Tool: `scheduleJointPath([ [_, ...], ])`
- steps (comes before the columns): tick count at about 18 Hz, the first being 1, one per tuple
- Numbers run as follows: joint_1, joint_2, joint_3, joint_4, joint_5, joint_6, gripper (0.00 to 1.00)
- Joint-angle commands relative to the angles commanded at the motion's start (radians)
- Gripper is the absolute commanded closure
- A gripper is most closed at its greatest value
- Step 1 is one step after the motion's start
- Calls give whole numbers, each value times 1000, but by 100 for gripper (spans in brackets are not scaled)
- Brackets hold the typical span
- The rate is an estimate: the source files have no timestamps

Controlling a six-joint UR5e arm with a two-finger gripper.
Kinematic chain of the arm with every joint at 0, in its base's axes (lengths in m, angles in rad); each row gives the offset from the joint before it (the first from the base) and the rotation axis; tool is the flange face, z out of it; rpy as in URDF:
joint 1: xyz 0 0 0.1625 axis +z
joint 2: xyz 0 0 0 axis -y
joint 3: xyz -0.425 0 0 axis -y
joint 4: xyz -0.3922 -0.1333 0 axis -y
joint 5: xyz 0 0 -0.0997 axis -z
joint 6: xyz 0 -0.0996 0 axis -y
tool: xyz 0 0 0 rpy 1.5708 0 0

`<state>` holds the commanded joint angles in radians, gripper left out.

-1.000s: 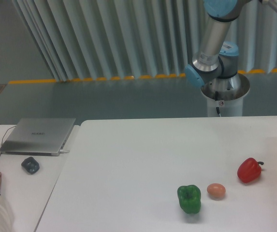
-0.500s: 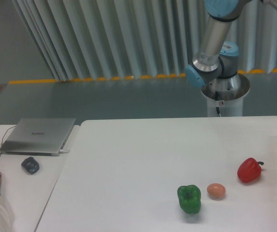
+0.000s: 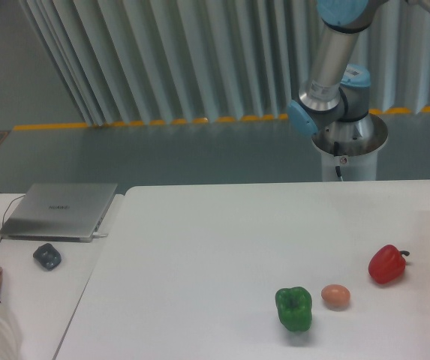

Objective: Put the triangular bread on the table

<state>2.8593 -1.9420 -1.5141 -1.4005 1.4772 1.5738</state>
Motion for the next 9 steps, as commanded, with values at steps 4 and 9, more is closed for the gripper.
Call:
scheduleJointPath([
  [4,-12,15,70,-98,-6,0,85],
  [9,-81,38,127,-169,-46,-35,85],
])
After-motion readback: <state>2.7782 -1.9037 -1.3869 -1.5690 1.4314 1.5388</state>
